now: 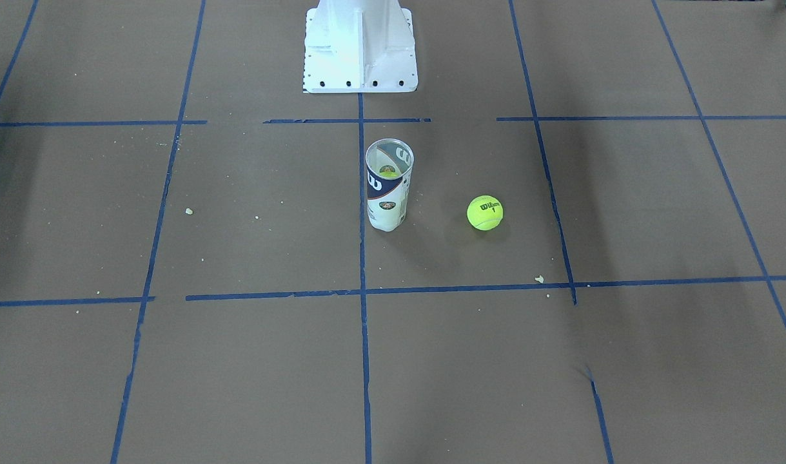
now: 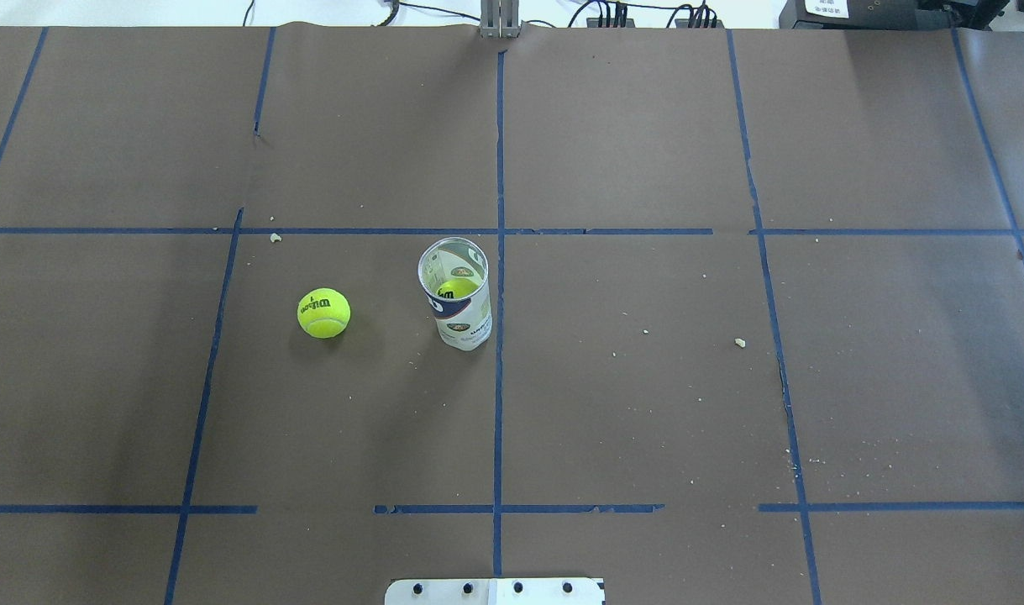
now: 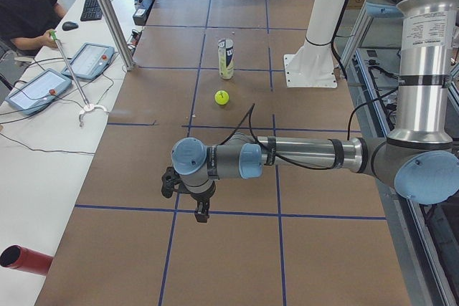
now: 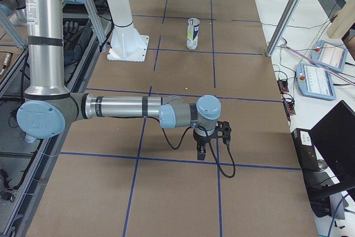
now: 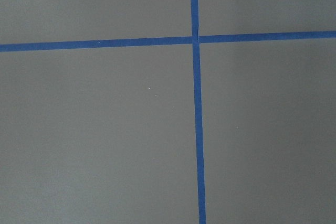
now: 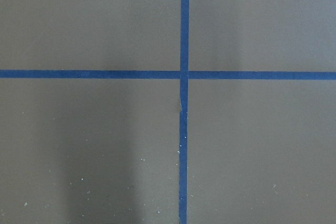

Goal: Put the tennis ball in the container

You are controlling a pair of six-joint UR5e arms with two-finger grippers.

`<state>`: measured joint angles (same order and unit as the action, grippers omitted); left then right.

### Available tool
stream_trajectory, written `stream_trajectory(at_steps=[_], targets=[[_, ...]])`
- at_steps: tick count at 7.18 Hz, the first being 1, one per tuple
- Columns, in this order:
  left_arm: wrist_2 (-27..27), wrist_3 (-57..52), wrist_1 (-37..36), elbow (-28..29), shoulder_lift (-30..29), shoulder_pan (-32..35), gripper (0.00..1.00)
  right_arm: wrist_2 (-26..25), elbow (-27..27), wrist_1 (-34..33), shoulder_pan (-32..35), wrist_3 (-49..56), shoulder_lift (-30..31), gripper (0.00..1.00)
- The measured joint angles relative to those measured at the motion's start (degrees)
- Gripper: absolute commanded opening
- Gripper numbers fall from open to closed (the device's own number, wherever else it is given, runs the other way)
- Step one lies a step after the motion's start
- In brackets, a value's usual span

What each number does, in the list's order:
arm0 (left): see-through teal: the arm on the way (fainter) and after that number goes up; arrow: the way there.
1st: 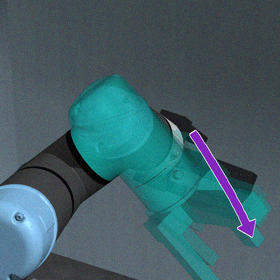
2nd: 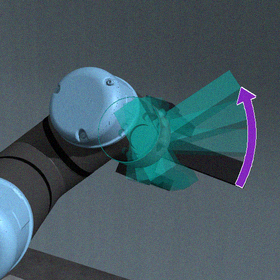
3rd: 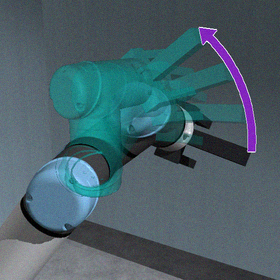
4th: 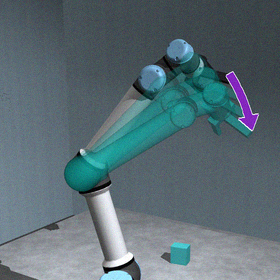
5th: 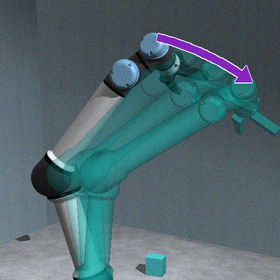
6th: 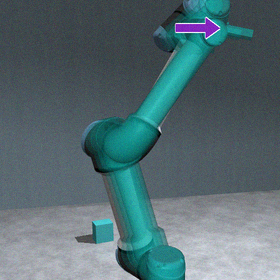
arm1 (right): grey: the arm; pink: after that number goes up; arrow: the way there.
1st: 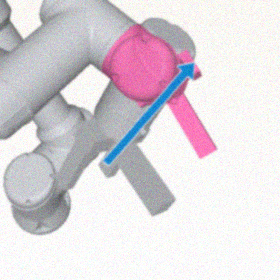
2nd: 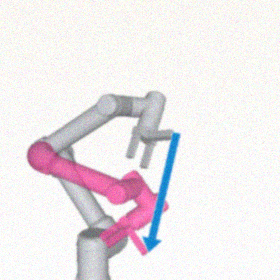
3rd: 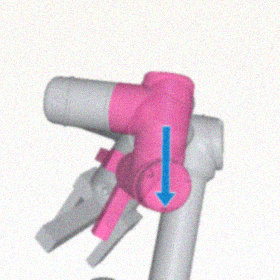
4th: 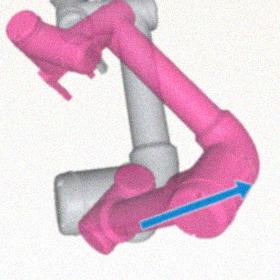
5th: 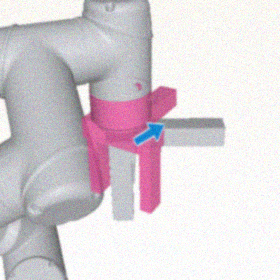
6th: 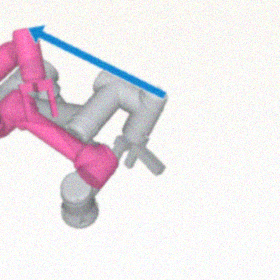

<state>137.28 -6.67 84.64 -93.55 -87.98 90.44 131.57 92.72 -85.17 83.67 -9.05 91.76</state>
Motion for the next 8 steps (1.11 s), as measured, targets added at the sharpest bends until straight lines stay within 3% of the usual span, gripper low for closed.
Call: stream_trajectory(at_steps=[4, 6, 8], targets=[[-0.48, 4.07, -1.19, -3.44, -5.14, -0.6, 1.0, 0.0, 0.0, 0.0, 0.0, 0.0, 0.0, 1.0], [-0.52, 20.68, -5.19, -15.09, -9.1, -7.4, 1.0, 0.0, 0.0, 0.0, 0.0, 0.0, 0.0, 1.0], [-0.89, 39.15, -5.97, -24.13, -13.99, -20.03, 1.0, 0.0, 0.0, 0.0, 0.0, 0.0, 0.0, 1.0]])
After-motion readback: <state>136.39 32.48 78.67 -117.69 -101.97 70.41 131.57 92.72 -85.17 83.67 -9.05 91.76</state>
